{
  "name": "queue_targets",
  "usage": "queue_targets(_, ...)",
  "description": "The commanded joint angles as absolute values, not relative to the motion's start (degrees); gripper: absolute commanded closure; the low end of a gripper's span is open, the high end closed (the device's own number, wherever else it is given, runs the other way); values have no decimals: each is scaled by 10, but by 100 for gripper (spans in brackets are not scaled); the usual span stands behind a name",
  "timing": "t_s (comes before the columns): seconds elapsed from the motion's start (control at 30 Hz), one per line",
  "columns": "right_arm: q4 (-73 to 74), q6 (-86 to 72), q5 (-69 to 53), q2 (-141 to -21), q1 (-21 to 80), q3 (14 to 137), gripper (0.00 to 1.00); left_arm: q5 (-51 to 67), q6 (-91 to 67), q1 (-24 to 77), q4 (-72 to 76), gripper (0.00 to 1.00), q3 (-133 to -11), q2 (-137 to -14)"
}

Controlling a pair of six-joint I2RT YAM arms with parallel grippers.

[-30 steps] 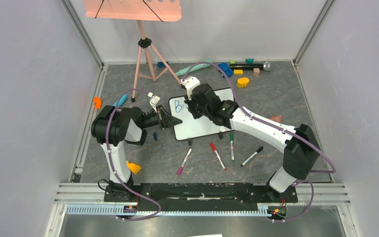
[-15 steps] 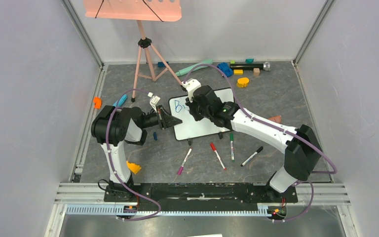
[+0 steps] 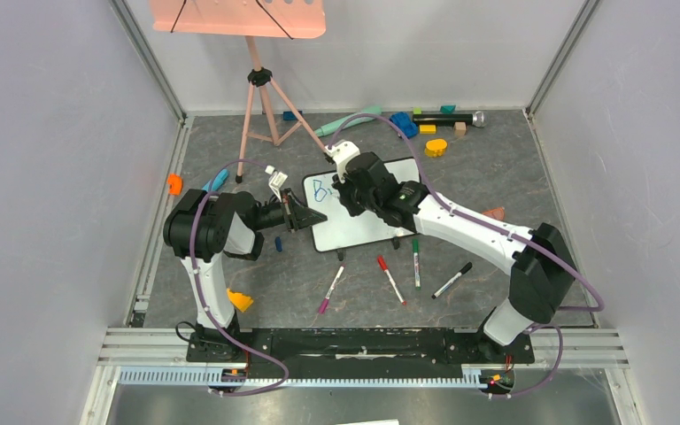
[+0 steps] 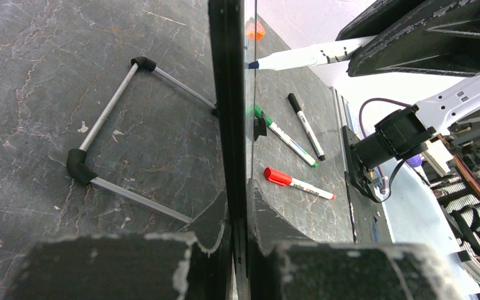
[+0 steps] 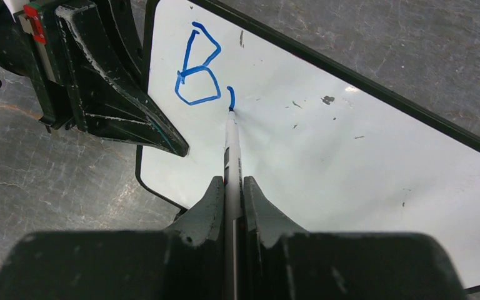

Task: Write a sentence on the whiteboard
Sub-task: Pick up the sentence from the whiteboard.

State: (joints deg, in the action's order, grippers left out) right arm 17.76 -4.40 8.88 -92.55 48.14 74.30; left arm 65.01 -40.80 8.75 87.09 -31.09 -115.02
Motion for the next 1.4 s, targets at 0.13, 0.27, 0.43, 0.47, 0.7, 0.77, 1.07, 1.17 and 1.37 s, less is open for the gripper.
queue_targets(0.13, 178, -23, 130, -946, 468, 785, 100, 635, -314, 86, 892, 98, -300, -1166)
queue_targets(0.27, 178, -22, 134, -945, 466, 787, 100, 635, -315, 86, 892, 98, -300, -1166)
queue_targets(0.43, 178, -23, 137, -945, 463, 789, 100, 635, -314, 85, 892, 98, -300, -1166)
queue_targets(0.47, 178, -24, 139, -943, 463, 790, 100, 635, -314, 85, 892, 98, -300, -1166)
queue_targets(0.7, 178, -27, 148, -931, 459, 777, 100, 635, -314, 86, 892, 98, -301, -1166)
queue_targets(0.77, 177, -26, 149, -929, 458, 775, 100, 634, -314, 86, 892, 98, -300, -1166)
queue_targets(1.07, 177, -29, 154, -923, 456, 772, 100, 635, -314, 85, 892, 98, -300, -1166)
queue_targets(1.17, 177, -30, 153, -921, 456, 770, 100, 634, -314, 85, 892, 98, -300, -1166)
queue_targets(1.37, 175, -32, 154, -918, 454, 767, 100, 634, -314, 86, 892, 98, -301, -1166)
